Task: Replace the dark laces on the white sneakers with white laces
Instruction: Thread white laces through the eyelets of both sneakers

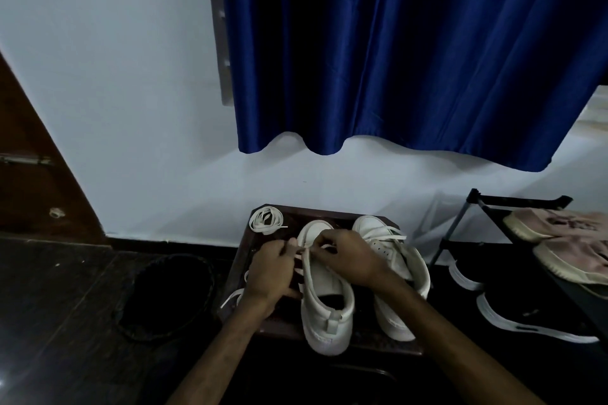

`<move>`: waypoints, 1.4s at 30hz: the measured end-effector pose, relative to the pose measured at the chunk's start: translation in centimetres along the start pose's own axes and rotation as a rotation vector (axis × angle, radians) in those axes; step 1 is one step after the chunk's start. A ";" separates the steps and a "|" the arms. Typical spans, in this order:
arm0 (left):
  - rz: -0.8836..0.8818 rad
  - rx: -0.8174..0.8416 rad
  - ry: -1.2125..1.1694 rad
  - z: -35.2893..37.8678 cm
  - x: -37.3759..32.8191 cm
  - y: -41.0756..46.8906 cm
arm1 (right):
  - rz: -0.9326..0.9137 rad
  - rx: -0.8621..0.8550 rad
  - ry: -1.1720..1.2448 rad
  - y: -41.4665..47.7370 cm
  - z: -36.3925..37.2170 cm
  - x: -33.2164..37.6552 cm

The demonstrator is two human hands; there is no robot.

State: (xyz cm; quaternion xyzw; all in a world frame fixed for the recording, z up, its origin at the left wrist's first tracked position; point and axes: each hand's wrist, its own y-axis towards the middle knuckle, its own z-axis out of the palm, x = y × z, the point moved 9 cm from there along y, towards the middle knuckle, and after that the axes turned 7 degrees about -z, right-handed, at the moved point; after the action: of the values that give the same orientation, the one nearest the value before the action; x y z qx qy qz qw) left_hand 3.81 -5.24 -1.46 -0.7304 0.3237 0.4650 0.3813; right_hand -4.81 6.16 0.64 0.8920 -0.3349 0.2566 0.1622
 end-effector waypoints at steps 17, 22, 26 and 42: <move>-0.239 0.339 -0.156 2.0 6.5 -2.4 | 0.026 -0.244 -0.248 -3.8 -1.8 -0.7; 0.153 0.084 0.278 2.1 2.5 -1.3 | 0.053 -0.273 -0.485 -4.4 -1.8 0.3; 0.354 -0.063 0.369 3.1 0.5 -0.3 | 0.052 -0.253 -0.341 -4.3 -1.6 0.1; 0.328 0.066 -0.120 -3.7 -1.8 -1.0 | 0.097 -0.259 -0.213 -4.3 -1.8 -0.2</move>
State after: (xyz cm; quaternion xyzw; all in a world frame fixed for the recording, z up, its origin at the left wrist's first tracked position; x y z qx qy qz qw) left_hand 5.62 -7.71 1.48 -0.6257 0.4304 0.5528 0.3429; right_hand -2.67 10.17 1.49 0.8685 -0.4233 0.1227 0.2269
